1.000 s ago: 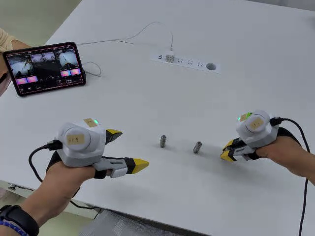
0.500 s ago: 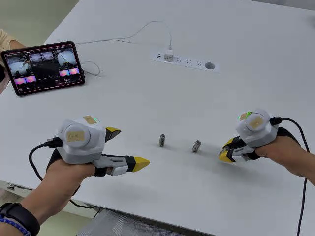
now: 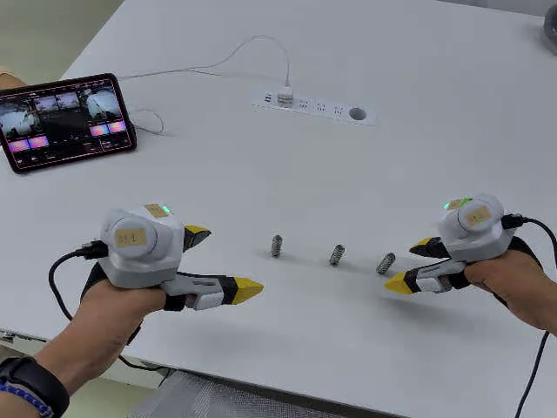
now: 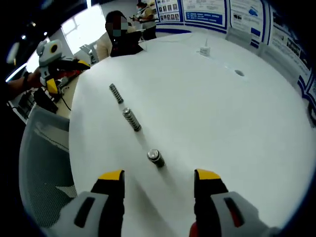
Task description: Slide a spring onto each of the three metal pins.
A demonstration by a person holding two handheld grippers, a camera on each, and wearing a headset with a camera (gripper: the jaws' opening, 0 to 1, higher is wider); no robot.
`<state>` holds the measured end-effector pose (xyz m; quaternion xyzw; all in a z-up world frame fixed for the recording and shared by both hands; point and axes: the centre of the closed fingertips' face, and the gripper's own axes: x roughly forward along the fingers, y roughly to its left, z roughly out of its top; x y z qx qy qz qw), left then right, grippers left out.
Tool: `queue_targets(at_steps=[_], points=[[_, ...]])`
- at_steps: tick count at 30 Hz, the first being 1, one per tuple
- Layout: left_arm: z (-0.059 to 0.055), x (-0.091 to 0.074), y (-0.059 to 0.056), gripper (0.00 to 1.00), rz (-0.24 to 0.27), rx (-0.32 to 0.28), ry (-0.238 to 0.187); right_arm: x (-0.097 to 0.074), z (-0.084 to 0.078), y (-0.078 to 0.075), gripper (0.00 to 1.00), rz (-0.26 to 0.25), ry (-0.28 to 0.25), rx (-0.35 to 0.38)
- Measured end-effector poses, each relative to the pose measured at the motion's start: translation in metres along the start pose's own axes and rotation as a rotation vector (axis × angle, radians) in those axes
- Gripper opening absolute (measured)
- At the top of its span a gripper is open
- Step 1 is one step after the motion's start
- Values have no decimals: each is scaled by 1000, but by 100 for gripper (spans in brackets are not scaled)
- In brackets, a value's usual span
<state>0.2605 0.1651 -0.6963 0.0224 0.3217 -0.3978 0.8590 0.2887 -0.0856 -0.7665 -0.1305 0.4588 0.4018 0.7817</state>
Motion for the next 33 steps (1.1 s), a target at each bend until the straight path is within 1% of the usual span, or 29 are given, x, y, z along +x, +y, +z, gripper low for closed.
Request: queue_targets(at_steps=[1,2,3,5,8,11,18,25,26,29,33], points=[[0,1,-1,79,-5,0,1,-3,-1,3,58,8,-7,22],[0,1,-2,79,-8,-1,2,-4,-1,3,59,5,-20,27],[0,2,-2,79,-8,-2,3,-6,0,4,61,-6,-41,36],[1,3,-3,80,-14,-5,4,-9,1,7,64,-3,-67,67],[0,5,-3,81,-20,-12,6,-15,4,12,66,1,-122,103],[0,6,-4,82,-25,-11,11,-20,5,16,69,0,-155,131],[0,9,-4,83,-31,-20,8,-28,4,26,74,-6,-212,169],[2,10,-4,83,-37,-18,5,-35,3,29,76,-18,-264,209],[2,10,-4,83,-40,-18,3,-36,3,28,76,-24,-279,220],[2,11,-5,82,-44,-20,3,-40,7,31,77,-26,-322,252],[1,11,-5,79,-45,-31,7,-44,8,38,77,-32,-347,269]])
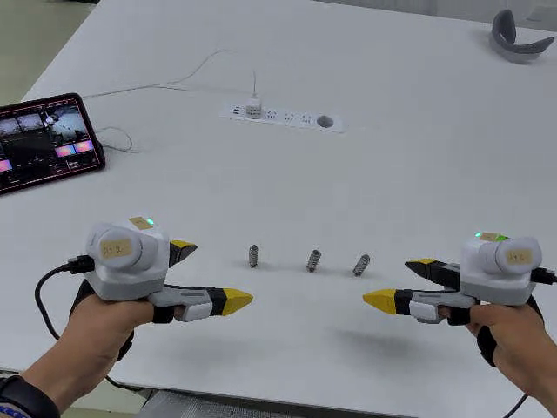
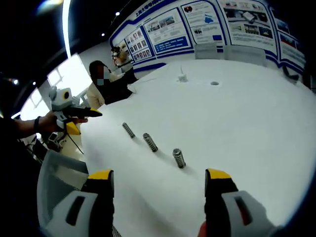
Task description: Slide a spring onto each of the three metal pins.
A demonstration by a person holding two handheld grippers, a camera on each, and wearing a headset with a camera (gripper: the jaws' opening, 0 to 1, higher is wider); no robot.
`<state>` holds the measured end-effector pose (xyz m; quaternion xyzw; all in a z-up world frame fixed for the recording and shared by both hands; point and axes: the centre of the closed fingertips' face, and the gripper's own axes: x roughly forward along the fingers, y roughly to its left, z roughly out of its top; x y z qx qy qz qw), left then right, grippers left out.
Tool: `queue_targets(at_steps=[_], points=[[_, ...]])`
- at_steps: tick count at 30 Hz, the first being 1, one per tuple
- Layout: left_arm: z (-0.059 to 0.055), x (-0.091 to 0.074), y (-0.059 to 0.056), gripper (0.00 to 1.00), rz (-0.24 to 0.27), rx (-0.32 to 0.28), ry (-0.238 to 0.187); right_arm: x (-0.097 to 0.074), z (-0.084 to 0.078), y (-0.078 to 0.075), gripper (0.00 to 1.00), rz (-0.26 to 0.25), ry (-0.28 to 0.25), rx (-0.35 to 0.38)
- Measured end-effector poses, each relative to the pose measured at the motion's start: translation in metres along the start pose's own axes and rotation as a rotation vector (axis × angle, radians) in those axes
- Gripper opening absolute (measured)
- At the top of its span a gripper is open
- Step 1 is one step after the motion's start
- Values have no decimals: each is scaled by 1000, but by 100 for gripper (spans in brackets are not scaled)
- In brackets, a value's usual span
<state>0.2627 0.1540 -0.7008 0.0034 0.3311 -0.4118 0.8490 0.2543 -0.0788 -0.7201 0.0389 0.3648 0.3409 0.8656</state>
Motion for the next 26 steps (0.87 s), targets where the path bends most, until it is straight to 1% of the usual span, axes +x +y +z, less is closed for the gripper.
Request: queue_targets(at_steps=[1,3,7,9,10,11,13,14,15,17,18,19,26], points=[[0,0,2,78,9,14,0,0,-1,1,77,-1,-2,1],[0,0,0,77,5,24,7,-1,-1,2,78,-3,-6,2],[1,-1,2,77,9,45,4,-2,-3,4,79,-4,-20,18],[2,-1,3,75,5,67,-1,-2,-5,6,80,-5,-21,19],[1,-1,3,76,8,50,5,-3,-6,6,80,-6,-20,20],[1,-1,3,75,1,53,3,-4,-6,7,80,-7,-21,22],[0,-2,3,74,6,59,6,-5,-6,8,81,-8,-28,25],[0,-2,3,72,-3,63,4,-5,-6,8,81,-9,-29,28],[0,-2,4,70,4,64,4,-5,-7,8,81,-9,-31,30],[-1,-3,2,71,-1,60,7,-5,-7,8,81,-8,-30,31],[0,-3,2,72,2,43,-1,-5,-8,9,82,-7,-29,30],[-1,-3,3,72,2,48,0,-5,-9,9,82,-6,-27,30],[-1,-5,2,75,8,36,2,-7,-8,10,83,-5,-34,27]])
